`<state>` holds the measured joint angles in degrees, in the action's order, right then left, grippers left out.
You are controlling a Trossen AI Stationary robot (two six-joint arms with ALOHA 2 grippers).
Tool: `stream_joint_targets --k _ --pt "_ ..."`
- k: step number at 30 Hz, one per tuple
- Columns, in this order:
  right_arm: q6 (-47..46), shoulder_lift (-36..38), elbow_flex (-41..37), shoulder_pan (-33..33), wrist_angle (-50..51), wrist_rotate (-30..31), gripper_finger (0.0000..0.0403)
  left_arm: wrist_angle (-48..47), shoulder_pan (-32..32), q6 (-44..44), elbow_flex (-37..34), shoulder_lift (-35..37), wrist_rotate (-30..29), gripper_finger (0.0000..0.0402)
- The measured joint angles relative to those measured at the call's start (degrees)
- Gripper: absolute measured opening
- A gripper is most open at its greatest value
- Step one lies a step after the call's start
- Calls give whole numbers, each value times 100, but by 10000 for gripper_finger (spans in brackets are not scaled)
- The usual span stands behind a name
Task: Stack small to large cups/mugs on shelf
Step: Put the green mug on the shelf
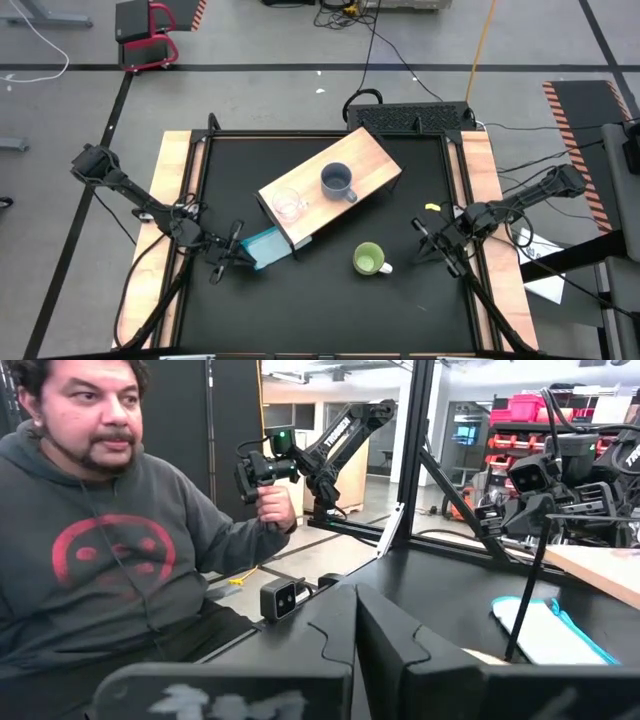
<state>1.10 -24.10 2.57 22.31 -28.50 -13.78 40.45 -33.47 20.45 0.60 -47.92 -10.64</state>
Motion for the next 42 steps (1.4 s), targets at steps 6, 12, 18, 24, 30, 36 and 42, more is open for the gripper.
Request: stream_joint_targets --k 6,12,18,24,30,36,42 --pt "50 -24 -2 0 -1 0 0 0 0 -20 0 0 -1 26" --pt "55 -99 -7 0 1 0 0 0 0 -24 0 0 -1 26" --pt "150 -241 -7 0 1 3 0 0 0 -28 0 0 -1 26" --pt "175 -389 -7 0 1 9 0 0 0 -88 0 0 1 26" --pt "50 -424 -9 0 -19 13 0 0 0 -109 0 0 -1 26" --pt "-195 -602 266 0 -63 14 0 1 2 -115 0 0 0 26" --pt "-39 -1324 1320 -2 843 339 0 6 0 -129 0 -2 1 26"
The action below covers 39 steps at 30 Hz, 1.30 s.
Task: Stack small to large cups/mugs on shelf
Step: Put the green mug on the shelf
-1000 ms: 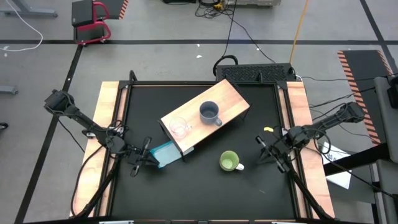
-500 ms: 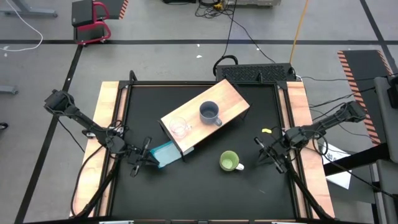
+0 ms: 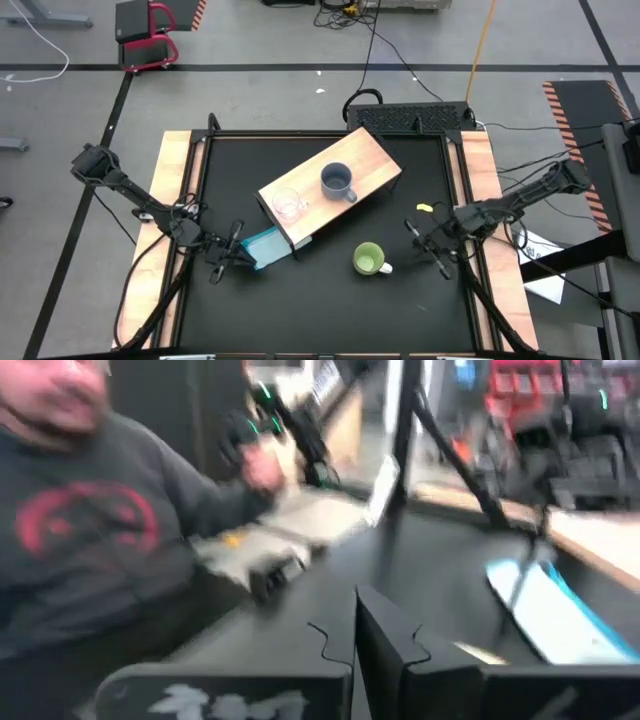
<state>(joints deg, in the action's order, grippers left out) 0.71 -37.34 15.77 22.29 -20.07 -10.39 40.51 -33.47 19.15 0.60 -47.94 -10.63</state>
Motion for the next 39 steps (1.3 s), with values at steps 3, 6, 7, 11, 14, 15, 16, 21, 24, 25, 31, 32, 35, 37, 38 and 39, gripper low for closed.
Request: stream_joint_targets --k 3,6,7,11,14,15,16,21,24,25,31,32,35,37,38,39 --pt "-50 -380 535 -9 362 325 0 0 2 -24 0 0 -2 26" --pt "-196 -745 1044 -38 842 322 0 -2 0 -23 0 0 0 26" --pt "-269 -882 1208 -53 1002 328 0 -2 2 -21 0 0 0 26" --pt "-339 -1353 1882 -57 1540 480 0 -6 2 -25 1 0 0 26" --pt "-486 -1711 2333 -93 2174 734 0 -6 2 -41 2 0 0 26" --pt "-546 -1821 2481 -130 2338 760 0 -6 0 -43 0 0 0 26" --pt "-639 -1904 2601 -167 2460 763 0 -4 1 -45 0 1 0 26" --pt "-1073 -2309 3242 -455 3380 761 0 -4 2 -76 0 0 0 26" --pt "-1211 -2534 3582 -616 3784 765 0 -4 2 -80 1 0 0 26" --pt "-1224 -2600 3670 -658 3946 764 0 -4 2 -85 0 0 0 26" --pt "-1256 -2947 4051 -944 4830 750 0 -4 2 -109 1 0 -1 26" --pt "-1291 -2973 4086 -965 4916 745 0 -4 2 -125 1 0 -1 26" --pt "-1326 -3028 4093 -1043 4995 536 2 -20 2 -150 0 0 -2 26" --pt "-1499 -3042 4094 -1094 4997 440 8 -30 2 -149 1 0 -2 26" --pt "-1612 -3057 4094 -1123 4989 431 13 -44 2 -149 0 0 -2 26" --pt "-1695 -3083 4098 -1159 4986 430 18 -50 2 -148 0 0 -2 26"
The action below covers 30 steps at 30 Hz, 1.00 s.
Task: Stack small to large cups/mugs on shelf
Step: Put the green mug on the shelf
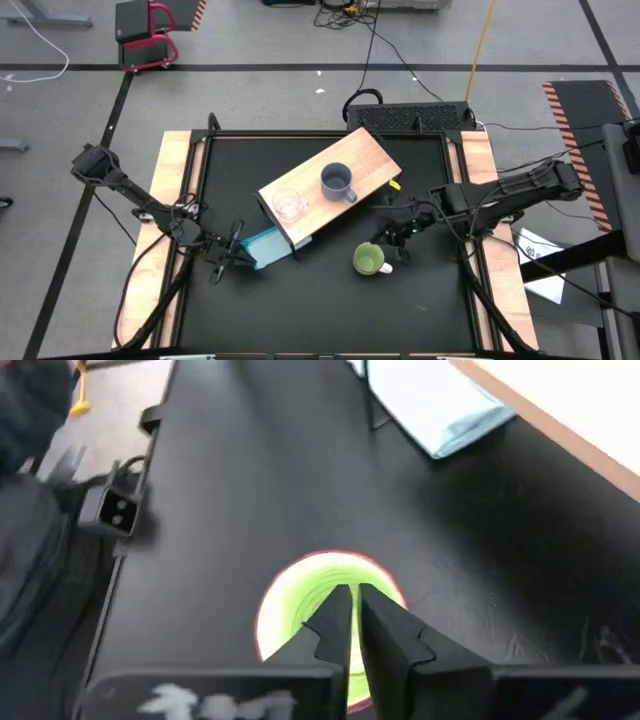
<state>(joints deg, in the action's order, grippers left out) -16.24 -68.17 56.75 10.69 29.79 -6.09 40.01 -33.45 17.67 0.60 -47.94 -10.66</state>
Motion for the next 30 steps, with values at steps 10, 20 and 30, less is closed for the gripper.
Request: stream_joint_targets --k 10,20,30 --pt "-243 -380 -2 -174 248 -235 97 -4 0 4 0 0 0 26" --pt "-217 -883 -2 -172 388 -316 132 -110 2 -17 0 0 -2 26" --pt "-209 -1036 11 -174 360 -311 128 -98 2 -27 0 0 0 26"
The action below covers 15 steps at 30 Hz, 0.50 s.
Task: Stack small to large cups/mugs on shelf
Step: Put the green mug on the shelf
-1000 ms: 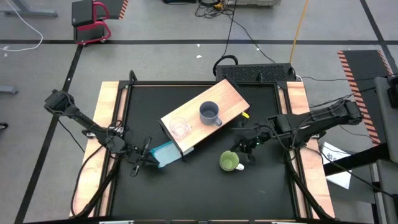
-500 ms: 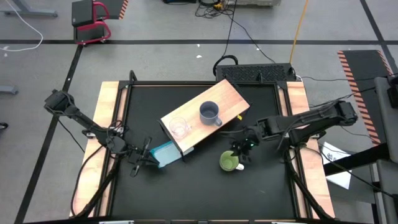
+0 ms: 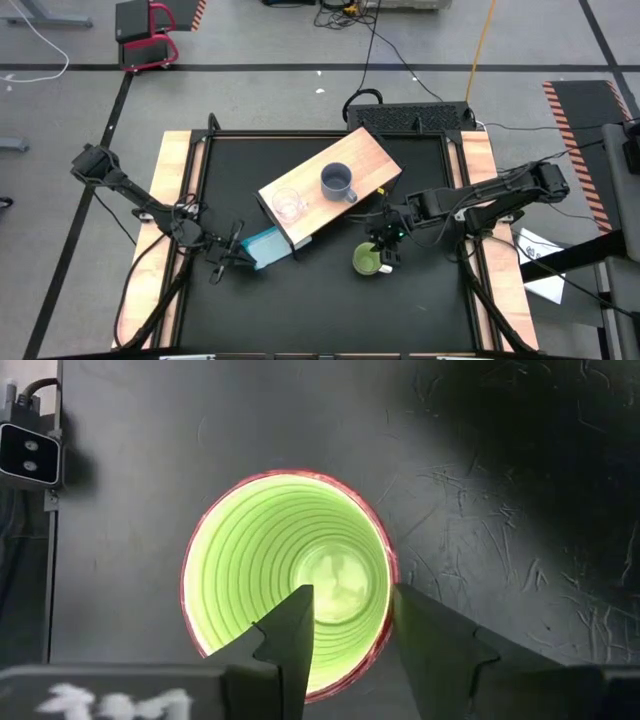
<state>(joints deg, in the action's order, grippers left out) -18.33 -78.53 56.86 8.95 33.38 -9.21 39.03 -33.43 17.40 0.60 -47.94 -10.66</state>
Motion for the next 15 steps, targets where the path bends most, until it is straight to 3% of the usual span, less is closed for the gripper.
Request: stream_joint_targets --k 15 --pt "124 34 -22 2 -187 126 128 0 -2 -103 2 0 0 26"
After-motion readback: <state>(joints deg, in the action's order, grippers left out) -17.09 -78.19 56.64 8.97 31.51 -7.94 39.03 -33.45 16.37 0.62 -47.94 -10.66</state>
